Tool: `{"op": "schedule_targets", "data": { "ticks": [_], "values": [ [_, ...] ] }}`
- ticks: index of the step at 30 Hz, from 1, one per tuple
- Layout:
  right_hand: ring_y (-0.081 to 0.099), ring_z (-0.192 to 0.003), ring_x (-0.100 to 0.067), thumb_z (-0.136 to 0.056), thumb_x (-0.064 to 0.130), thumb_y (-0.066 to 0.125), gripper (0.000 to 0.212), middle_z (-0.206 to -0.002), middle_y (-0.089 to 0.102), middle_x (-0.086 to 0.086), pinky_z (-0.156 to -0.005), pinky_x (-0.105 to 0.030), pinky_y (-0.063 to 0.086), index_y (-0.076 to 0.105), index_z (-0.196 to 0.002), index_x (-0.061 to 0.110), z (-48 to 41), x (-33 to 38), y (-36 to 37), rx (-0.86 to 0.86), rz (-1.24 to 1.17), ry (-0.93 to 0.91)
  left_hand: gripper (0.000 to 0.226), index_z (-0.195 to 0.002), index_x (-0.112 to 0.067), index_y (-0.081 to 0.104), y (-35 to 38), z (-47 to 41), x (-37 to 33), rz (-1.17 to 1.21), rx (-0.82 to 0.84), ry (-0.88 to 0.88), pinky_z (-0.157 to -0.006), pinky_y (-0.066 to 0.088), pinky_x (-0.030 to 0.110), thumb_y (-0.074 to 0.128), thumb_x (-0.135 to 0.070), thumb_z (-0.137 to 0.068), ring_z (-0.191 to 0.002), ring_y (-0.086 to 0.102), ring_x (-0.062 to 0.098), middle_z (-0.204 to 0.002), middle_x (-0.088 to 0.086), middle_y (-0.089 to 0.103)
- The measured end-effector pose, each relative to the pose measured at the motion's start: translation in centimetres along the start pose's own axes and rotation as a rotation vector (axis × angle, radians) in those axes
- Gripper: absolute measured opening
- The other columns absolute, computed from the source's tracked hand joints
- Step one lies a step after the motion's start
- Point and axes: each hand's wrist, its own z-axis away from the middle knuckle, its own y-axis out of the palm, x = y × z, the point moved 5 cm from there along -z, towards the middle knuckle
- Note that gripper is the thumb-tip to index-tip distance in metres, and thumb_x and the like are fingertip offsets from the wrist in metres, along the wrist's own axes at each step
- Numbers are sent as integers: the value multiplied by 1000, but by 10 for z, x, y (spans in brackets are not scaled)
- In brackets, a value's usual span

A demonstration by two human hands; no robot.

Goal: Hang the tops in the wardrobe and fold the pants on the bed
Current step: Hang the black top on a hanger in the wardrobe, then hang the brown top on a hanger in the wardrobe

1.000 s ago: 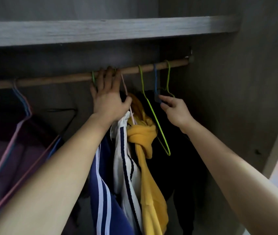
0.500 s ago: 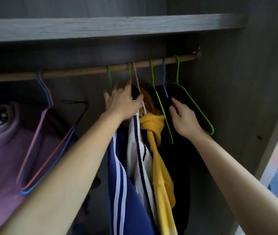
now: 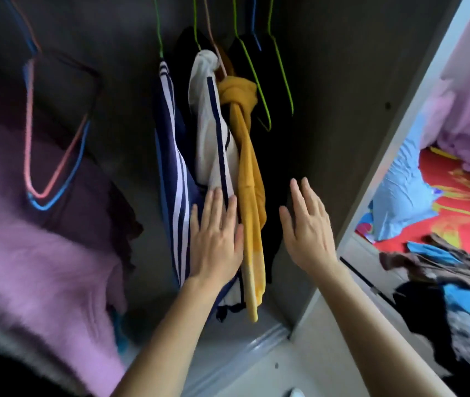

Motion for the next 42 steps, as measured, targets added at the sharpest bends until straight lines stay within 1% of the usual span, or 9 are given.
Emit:
{"op": "schedule_targets", "data": {
  "ticks": [5,10,16,21,24,26,29,36,42],
  "values": [
    [22,-152,-32,-105,40,43,60,-165,20,-12,-120,-52,27,25,-158,19,78,-31,-18,46,164,132,60,-157,-19,21,28,43,-22,86,139,0,-120,9,57,25,-44,-103,-153,3,24,-165,9,13],
    [17,-153,-31,-102,39,50,66,-165,19,-13,-121,-50,23,25,-159,16,138,-75,-76,0,308,262,60,-155,-19,29,37,49,-90,209,159,85,-119,10,60,32,-44,-101,-153,6,28,-164,11,18],
    [20,-151,-33,-97,37,58,71,-166,17,-13,-120,-50,24,26,-158,18,216,-142,-169,-122,408,489,63,-154,-19,32,36,68,-225,314,211,289,-118,9,61,22,-50,-100,-152,8,29,-163,11,19],
    [17,-152,-33,-99,40,54,71,-167,11,-11,-122,-50,20,21,-159,23,288,-204,-251,-212,467,643,67,-158,-29,10,36,92,-356,380,276,521,-118,-2,61,16,-57,-98,-152,-11,25,-166,4,-3],
    [14,-153,-32,-99,41,54,72,-167,11,-12,-122,-50,19,19,-160,23,333,-243,-301,-262,474,732,65,-156,-35,-2,32,110,-436,403,311,594,-117,-3,63,12,-60,-98,-151,-17,25,-166,3,-9],
    [14,-153,-31,-98,41,55,73,-167,11,-12,-122,-50,18,21,-160,23,361,-269,-332,-296,479,772,67,-157,-33,4,28,124,-488,390,309,664,-117,-3,63,10,-61,-96,-152,-13,28,-166,4,-7],
    [17,-151,-34,-97,39,57,73,-166,12,-14,-120,-52,20,23,-159,22,395,-309,-367,-302,489,832,67,-157,-32,12,30,146,-549,337,305,764,-115,-4,62,16,-60,-96,-152,-8,29,-166,5,-6],
    [13,-153,-32,-98,41,54,75,-167,8,-12,-122,-52,19,16,-160,26,438,-388,-396,-262,425,956,66,-158,-32,6,66,159,-629,323,420,775,-115,-8,60,26,-58,-100,-151,-14,25,-166,1,-8],
    [14,-153,-31,-98,40,54,74,-168,8,-10,-122,-49,19,16,-160,26,435,-469,-393,-198,376,1029,67,-157,-32,-1,127,141,-688,273,505,773,-117,-8,60,23,-56,-100,-151,-17,23,-166,2,-10]
  ]
}}
